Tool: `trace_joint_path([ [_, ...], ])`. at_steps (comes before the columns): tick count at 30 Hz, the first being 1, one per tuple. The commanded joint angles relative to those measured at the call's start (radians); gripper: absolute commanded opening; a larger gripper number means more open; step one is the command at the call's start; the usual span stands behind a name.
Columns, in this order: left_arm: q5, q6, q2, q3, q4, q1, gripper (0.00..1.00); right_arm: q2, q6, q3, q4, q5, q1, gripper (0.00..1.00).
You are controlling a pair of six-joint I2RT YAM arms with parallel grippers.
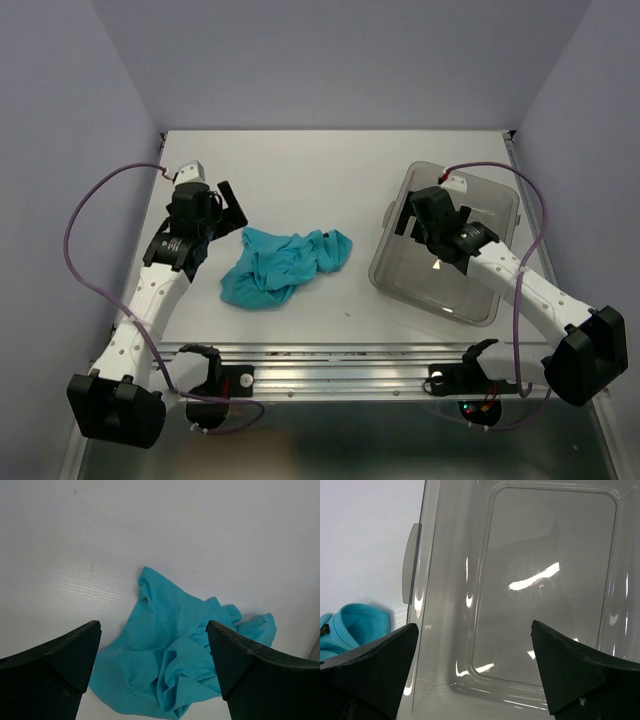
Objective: Roll the t-shirts
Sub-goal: Flatten out the T-shirt at the center of the board.
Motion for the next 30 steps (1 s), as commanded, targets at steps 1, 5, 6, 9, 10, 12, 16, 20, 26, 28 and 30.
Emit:
trace_joint_path([
  [1, -0.016, 0.014, -0.029, -0.014, -0.016, 0.003, 0.99, -0.009, 0.018, 0.026, 0.001, -0.003, -0.008, 1.00],
  [5, 0.010, 0.009, -0.045, -0.036, -0.018, 0.003, 0.99, -0.015, 0.012, 0.012, 0.014, -0.040, -0.008, 1.00],
  [6, 0.016, 0.008, -0.048, -0.044, -0.013, 0.004, 0.99, -0.012, 0.003, 0.021, 0.014, -0.066, -0.008, 1.00],
  [9, 0.041, -0.005, -0.051, -0.069, -0.001, 0.003, 0.99, 0.001, -0.034, 0.036, 0.058, -0.198, -0.008, 1.00],
  [10, 0.044, -0.008, -0.051, -0.072, -0.003, 0.003, 0.99, 0.002, -0.040, 0.039, 0.094, -0.232, -0.008, 1.00],
  [12, 0.050, -0.020, -0.049, -0.083, -0.003, 0.001, 0.99, 0.008, -0.055, 0.047, 0.135, -0.323, 0.023, 1.00],
  [16, 0.056, -0.032, -0.045, -0.096, -0.001, 0.003, 0.99, 0.071, -0.064, 0.116, 0.162, -0.362, 0.122, 1.00],
  [20, 0.070, -0.037, -0.022, -0.098, -0.012, 0.000, 0.99, 0.169, -0.065, 0.203, 0.144, -0.391, 0.205, 1.00],
  [26, 0.087, -0.044, 0.017, -0.101, -0.009, -0.003, 0.98, 0.275, -0.064, 0.210, 0.142, -0.490, 0.245, 1.00],
  [28, 0.094, -0.044, 0.027, -0.104, -0.001, -0.005, 0.98, 0.312, -0.069, 0.196, 0.135, -0.519, 0.245, 1.00],
  [30, 0.098, -0.046, 0.041, -0.101, -0.001, -0.005, 0.98, 0.339, -0.074, 0.202, 0.081, -0.516, 0.245, 1.00],
])
